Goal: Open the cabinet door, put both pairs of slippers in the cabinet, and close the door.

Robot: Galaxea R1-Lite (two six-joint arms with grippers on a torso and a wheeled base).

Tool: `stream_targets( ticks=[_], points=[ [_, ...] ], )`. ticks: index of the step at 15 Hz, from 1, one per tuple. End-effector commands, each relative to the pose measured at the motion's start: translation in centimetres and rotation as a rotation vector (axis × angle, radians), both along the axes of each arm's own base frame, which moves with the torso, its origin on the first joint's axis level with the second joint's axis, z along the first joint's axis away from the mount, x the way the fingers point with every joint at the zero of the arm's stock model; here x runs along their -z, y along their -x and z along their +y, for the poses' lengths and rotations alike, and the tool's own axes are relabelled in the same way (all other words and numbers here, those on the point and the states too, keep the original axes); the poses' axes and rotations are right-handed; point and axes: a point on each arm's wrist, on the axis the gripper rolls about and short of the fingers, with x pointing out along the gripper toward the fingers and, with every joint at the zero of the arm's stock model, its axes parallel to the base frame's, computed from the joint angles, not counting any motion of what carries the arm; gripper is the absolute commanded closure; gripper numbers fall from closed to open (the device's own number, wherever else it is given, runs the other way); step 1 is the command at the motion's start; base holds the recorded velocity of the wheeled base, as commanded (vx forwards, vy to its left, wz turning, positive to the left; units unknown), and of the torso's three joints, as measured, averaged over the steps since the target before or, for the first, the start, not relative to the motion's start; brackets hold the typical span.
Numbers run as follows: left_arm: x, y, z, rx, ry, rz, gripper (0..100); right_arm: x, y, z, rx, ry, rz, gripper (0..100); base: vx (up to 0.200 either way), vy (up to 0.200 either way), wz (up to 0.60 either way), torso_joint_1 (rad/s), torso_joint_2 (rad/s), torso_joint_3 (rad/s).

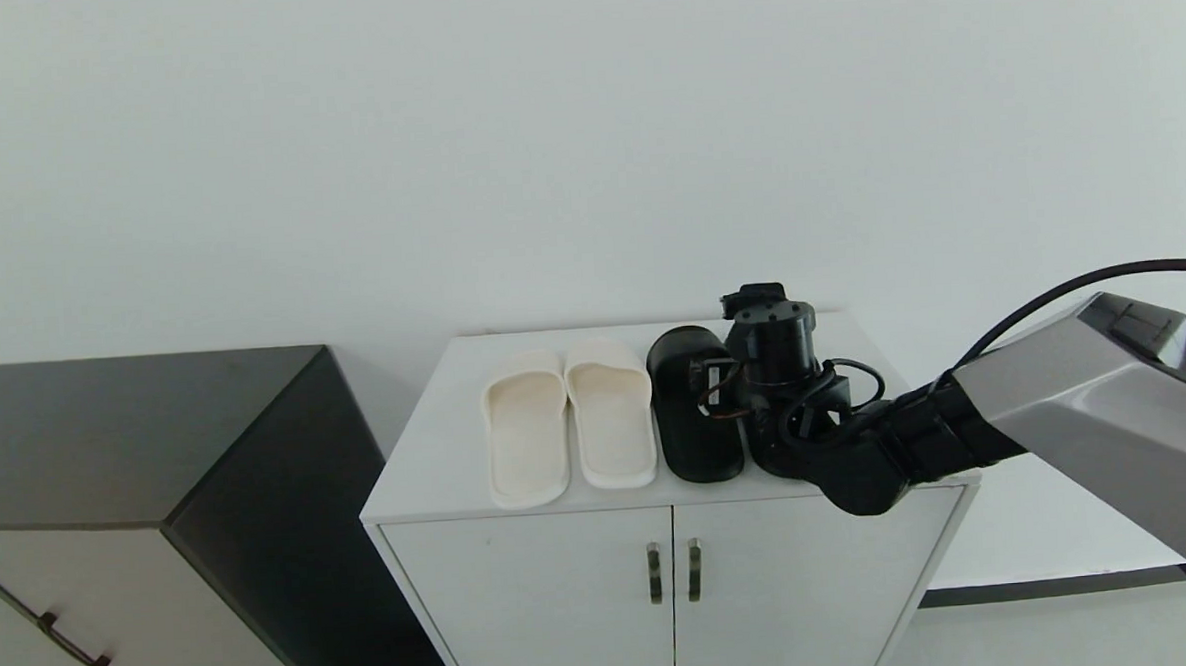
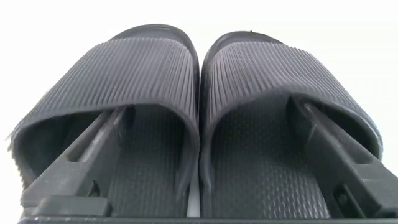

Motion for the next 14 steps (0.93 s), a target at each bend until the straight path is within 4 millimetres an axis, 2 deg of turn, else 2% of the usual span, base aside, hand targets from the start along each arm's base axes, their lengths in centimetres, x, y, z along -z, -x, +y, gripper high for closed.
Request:
stream_targets(
  ticks=[1,7,11,14],
  points=[
    [0.0,0.0,0.0,-0.001,0.0,0.002,100,0.5,-0.4,0.2,0.001,0.004,0.003,100,0.0,0.0,0.0,0.0,0.0,0.0],
    [0.0,0.0,0.0,-0.001,0.0,-0.002,100,0.8,-0.7,0.3,0.002,0.009,0.007,100,0.0,0.0,0.0,0.0,0.0,0.0],
    [0.0,0.0,0.0,-0.001,0.0,-0.002,100,-1.1,0.1,-0.3,0.006,-0.006,-0.021,100,0.0,0.0,0.0,0.0,0.0,0.0],
    [0.0,0.0,0.0,-0.001,-0.004,0.002,100,-3.2,2.8,-1.7,-0.03,0.043,-0.023,100,0.0,0.0,0.0,0.0,0.0,0.0]
  ],
)
